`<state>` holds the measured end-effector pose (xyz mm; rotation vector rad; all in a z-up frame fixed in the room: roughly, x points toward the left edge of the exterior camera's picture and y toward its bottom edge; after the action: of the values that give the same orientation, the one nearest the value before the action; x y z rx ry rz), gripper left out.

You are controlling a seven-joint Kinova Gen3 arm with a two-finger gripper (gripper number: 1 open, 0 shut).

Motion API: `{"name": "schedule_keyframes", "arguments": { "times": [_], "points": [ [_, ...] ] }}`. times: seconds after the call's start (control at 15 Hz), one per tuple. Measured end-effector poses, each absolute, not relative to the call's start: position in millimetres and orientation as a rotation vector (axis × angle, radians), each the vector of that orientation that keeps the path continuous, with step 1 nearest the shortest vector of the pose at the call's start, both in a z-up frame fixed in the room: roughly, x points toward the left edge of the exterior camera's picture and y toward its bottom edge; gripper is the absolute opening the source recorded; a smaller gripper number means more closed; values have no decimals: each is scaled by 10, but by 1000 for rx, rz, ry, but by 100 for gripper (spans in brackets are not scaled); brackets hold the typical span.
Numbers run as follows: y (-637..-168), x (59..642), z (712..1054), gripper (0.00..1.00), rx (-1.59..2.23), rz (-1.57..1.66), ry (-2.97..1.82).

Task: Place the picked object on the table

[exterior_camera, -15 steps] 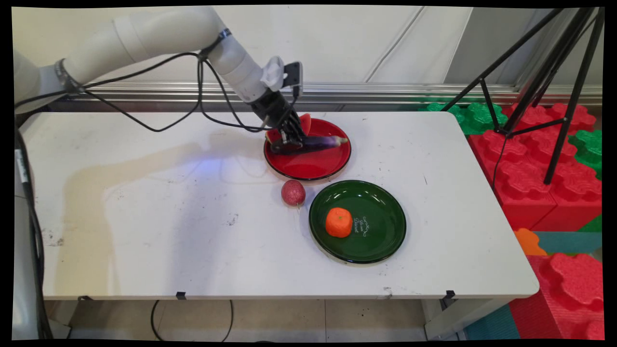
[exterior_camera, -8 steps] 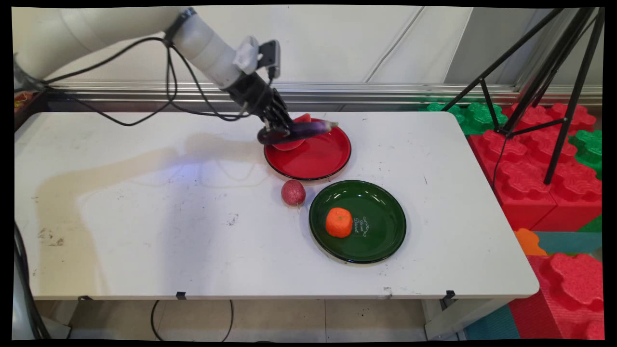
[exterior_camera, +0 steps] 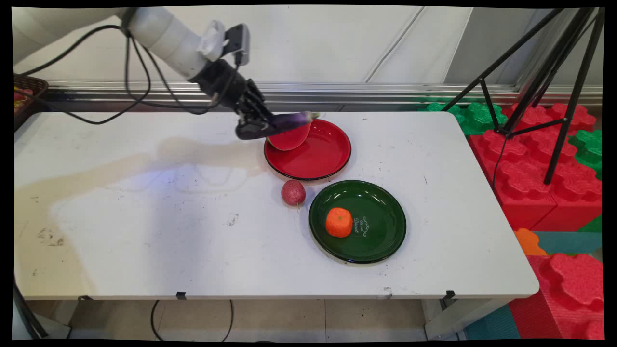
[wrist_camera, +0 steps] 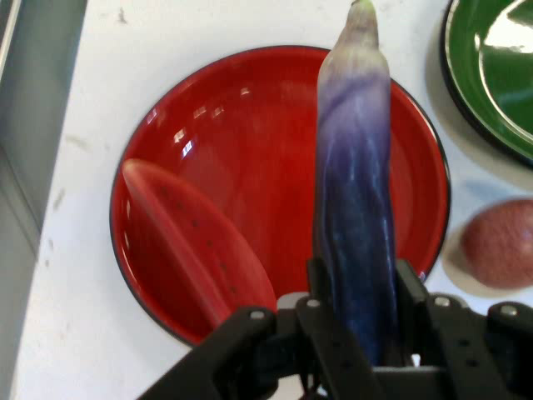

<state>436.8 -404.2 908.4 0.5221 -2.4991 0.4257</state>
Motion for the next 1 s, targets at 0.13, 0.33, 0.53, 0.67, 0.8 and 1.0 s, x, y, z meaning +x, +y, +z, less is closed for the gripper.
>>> {"name": "schedule_keyframes", "arguments": {
  "times": [0.13, 0.33, 0.53, 0.67, 0.8, 1.0],
  "points": [
    [-3896, 4498, 9118, 0, 529, 416, -2509],
    [-3689, 4675, 9106, 0, 535, 395, -2539],
    [-3567, 4776, 9041, 0, 547, 376, -2563],
    [-3487, 4848, 8955, 0, 565, 359, -2582],
    [-3437, 4899, 8854, 0, 585, 343, -2596],
    [-3391, 4958, 8686, 0, 623, 315, -2611]
  ]
}}
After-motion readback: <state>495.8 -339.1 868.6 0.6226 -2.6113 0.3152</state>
